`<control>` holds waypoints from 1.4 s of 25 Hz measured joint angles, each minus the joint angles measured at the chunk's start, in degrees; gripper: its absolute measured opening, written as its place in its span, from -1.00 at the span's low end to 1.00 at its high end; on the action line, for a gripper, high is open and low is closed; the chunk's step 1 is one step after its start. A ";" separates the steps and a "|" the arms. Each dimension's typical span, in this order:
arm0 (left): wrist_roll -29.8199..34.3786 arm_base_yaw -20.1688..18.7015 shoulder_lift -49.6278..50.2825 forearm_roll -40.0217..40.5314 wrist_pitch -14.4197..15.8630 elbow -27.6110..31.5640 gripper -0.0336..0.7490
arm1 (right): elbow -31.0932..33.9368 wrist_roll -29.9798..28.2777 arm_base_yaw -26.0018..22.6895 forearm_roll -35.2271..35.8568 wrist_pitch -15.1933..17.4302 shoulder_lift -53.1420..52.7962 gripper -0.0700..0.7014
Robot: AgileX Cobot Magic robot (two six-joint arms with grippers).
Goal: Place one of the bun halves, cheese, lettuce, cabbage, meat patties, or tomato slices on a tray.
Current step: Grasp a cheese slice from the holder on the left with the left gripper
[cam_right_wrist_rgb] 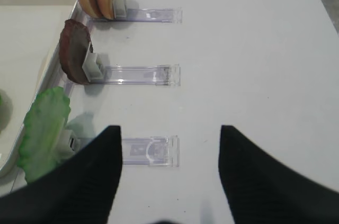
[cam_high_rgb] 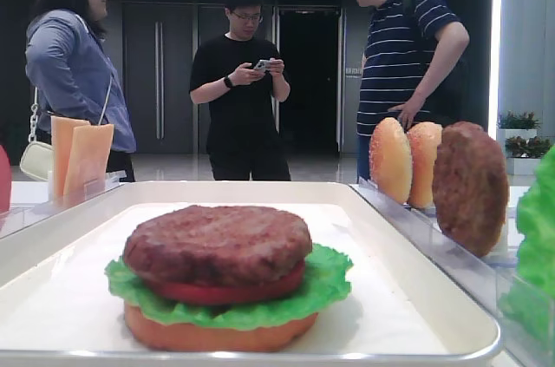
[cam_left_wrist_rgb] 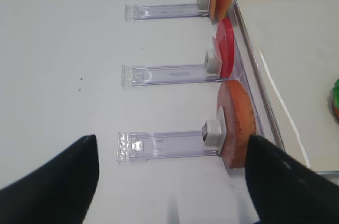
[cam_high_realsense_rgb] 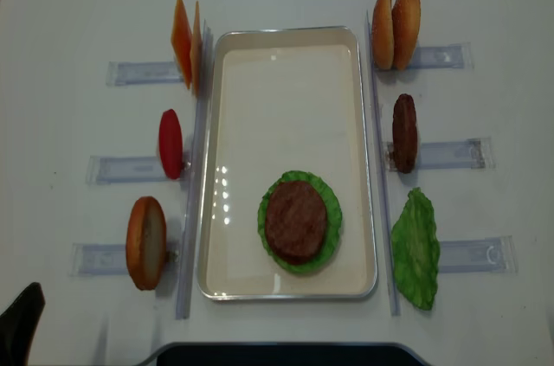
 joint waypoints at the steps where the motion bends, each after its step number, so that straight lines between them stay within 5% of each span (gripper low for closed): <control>1: 0.00 0.00 0.00 0.00 0.00 0.00 0.77 | 0.00 0.00 0.00 0.00 0.00 0.00 0.26; 21: -0.07 0.00 1.76 -1.95 0.05 0.00 0.77 | 0.00 0.00 0.00 0.05 0.00 0.00 0.26; 35: -0.12 0.00 20.28 -1.95 0.44 -6.54 0.60 | 0.00 0.00 0.00 0.05 0.01 0.00 0.26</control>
